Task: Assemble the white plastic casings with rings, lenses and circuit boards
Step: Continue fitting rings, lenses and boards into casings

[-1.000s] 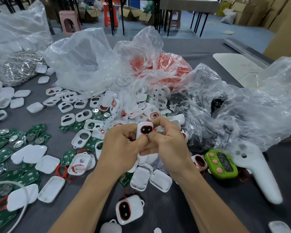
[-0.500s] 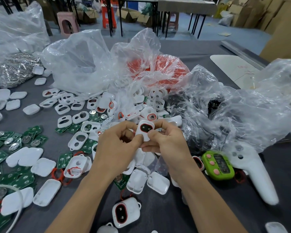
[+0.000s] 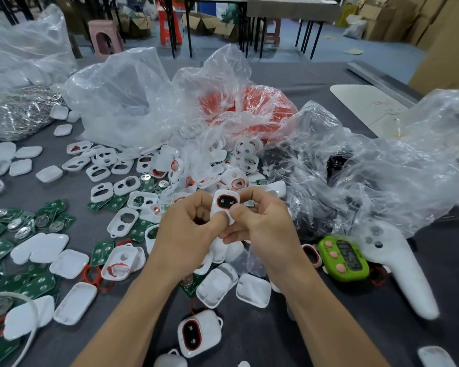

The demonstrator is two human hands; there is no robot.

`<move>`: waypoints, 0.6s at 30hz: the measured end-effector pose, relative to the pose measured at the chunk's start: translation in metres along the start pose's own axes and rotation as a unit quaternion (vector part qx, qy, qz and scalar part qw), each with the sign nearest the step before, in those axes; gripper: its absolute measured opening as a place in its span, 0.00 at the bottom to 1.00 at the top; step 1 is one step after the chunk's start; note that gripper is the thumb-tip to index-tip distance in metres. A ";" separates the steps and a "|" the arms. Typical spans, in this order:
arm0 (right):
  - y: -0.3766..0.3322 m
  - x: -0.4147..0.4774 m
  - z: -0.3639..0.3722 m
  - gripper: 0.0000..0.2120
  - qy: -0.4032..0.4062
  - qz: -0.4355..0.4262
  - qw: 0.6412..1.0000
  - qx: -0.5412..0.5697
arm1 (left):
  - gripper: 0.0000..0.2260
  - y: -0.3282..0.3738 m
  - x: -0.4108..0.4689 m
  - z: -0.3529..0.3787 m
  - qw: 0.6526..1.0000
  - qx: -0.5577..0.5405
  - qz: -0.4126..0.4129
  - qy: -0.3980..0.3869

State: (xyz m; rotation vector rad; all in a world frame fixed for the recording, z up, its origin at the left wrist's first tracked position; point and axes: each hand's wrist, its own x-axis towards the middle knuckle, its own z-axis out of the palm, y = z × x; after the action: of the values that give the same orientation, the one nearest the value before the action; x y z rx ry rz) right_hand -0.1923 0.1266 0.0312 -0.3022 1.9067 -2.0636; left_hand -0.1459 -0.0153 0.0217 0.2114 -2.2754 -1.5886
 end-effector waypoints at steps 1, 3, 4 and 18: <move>0.001 0.000 0.000 0.05 -0.001 0.001 1.000 -0.006 | 0.03 -0.001 0.000 0.000 1.000 0.001 -0.001 0.005; 0.000 0.001 0.001 0.06 -0.007 0.008 1.000 -0.022 | 0.06 -0.001 -0.001 0.001 1.000 0.015 -0.005 0.011; -0.001 0.001 0.001 0.06 -0.009 0.014 1.000 -0.025 | 0.07 -0.001 -0.001 0.000 1.000 0.022 -0.011 0.008; -0.019 -0.088 -0.024 0.02 -0.205 0.063 0.875 -0.434 | 0.10 0.022 -0.007 -0.043 0.993 -0.003 -0.025 0.112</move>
State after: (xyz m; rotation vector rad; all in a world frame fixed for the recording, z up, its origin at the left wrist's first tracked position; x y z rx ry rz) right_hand -0.1211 0.1822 0.0533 -0.7181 2.3411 -0.8343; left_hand -0.1212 -0.0429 0.0540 0.4267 -2.1087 -1.5130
